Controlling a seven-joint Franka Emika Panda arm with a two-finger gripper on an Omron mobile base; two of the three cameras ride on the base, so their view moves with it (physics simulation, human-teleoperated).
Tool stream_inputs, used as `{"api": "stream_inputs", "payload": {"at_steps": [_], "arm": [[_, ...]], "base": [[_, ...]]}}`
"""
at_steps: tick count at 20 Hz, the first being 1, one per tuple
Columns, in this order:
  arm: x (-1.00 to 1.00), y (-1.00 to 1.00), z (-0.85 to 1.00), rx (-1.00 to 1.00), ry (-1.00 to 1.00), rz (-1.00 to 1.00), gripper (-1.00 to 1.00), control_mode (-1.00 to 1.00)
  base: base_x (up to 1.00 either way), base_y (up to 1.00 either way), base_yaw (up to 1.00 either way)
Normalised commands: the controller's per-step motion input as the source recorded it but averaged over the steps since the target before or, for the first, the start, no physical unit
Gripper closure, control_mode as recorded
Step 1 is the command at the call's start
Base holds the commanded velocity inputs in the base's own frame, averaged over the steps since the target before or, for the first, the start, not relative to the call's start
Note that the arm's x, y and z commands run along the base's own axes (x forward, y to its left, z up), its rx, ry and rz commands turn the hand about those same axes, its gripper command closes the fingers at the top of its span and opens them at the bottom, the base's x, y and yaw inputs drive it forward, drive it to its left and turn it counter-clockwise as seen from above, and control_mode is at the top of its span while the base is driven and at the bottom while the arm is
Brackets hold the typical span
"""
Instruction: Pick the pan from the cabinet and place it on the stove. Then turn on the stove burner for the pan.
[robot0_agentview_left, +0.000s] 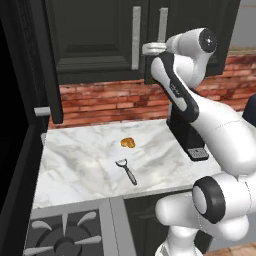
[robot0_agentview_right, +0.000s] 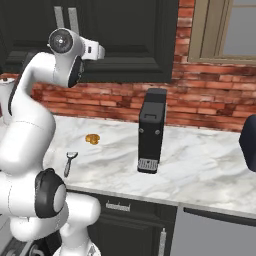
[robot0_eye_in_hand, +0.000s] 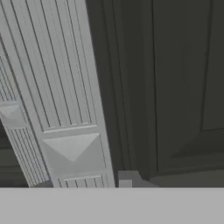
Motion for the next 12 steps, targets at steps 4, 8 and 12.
{"api": "stream_inputs", "payload": {"at_steps": [4,8,12], "arm": [[-0.53,-0.51,-0.16,0.0,0.0,0.1,1.0,-1.0],[-0.51,-0.57,-0.05,0.01,0.0,0.13,1.0,-1.0],[-0.52,-0.72,0.0,0.05,0.0,0.14,1.0,-1.0]], "base": [[0.0,0.0,0.0],[0.0,0.0,0.0],[0.0,0.0,0.0]]}}
